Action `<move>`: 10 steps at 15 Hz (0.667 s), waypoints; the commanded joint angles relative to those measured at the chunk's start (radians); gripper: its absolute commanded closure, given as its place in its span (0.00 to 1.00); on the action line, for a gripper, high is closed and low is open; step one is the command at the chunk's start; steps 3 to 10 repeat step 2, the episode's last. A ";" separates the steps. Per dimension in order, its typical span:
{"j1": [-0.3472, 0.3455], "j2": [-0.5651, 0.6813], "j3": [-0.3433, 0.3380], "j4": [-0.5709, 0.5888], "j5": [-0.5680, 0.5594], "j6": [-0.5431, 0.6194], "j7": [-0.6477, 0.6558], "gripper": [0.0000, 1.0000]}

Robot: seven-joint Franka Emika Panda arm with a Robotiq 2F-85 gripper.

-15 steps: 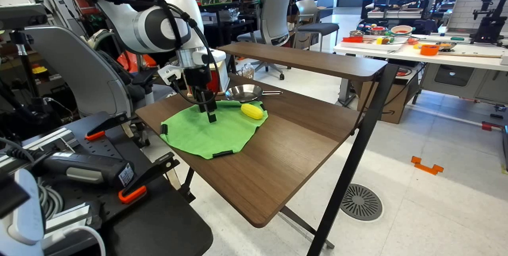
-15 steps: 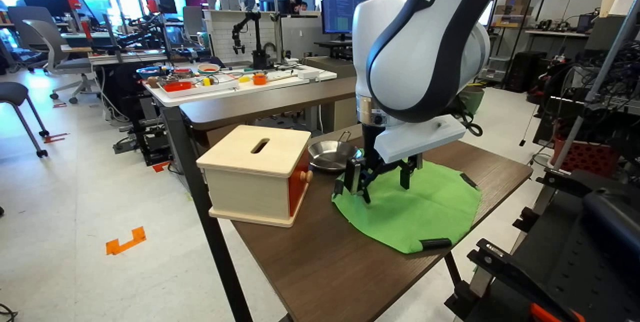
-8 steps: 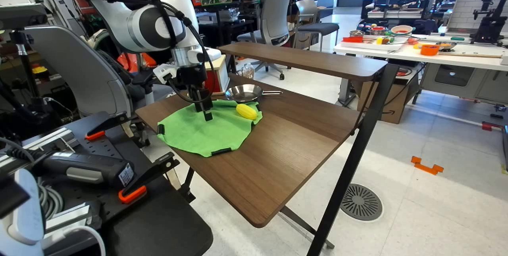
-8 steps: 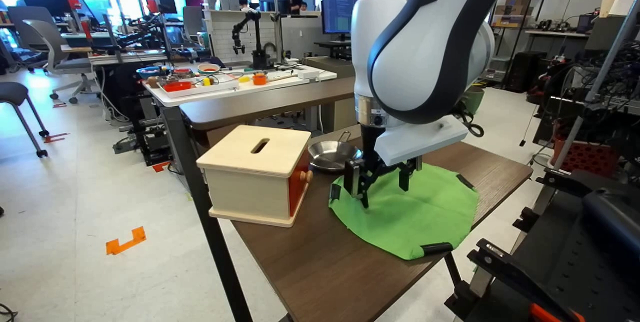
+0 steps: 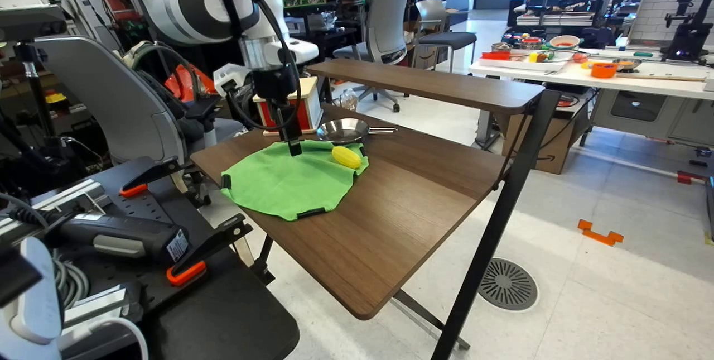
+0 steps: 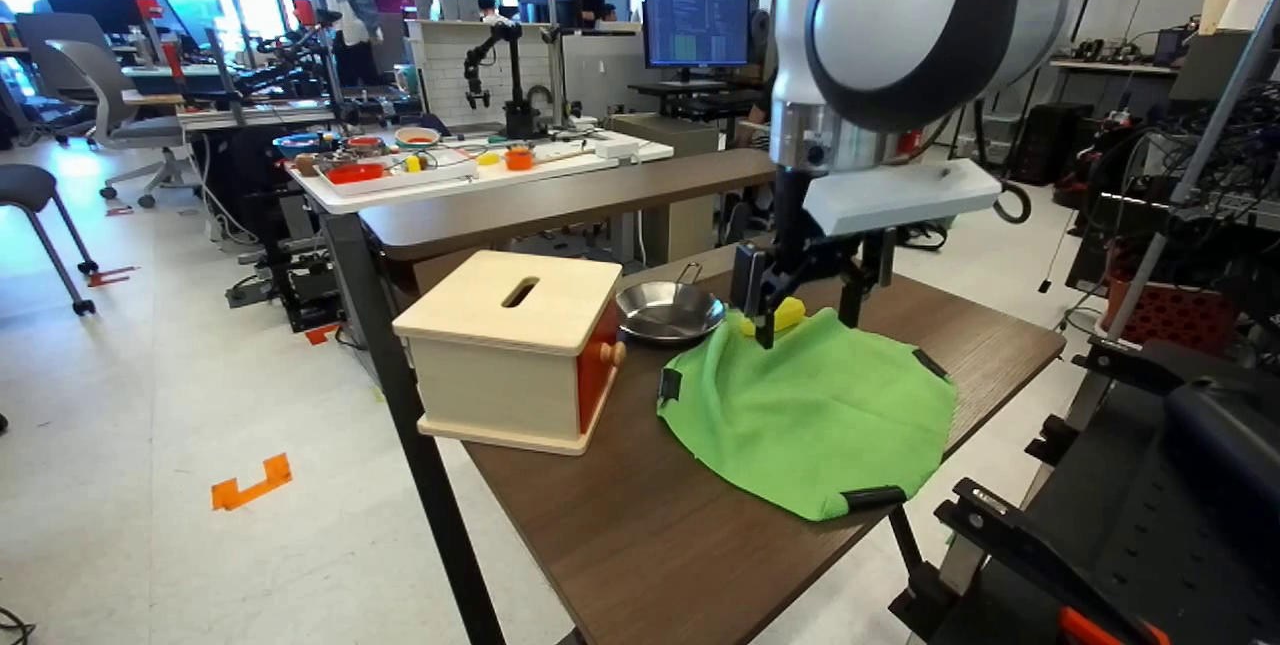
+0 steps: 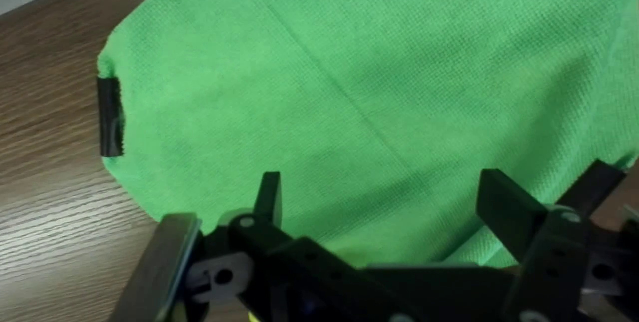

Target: Move the green cloth slightly to the left on the table

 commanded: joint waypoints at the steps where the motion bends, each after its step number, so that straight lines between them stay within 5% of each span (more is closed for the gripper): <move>1: -0.090 -0.196 0.066 -0.150 0.017 -0.055 -0.122 0.00; 2: -0.060 -0.088 0.036 -0.063 -0.007 -0.016 -0.048 0.00; 10: -0.060 -0.088 0.036 -0.063 -0.007 -0.016 -0.048 0.00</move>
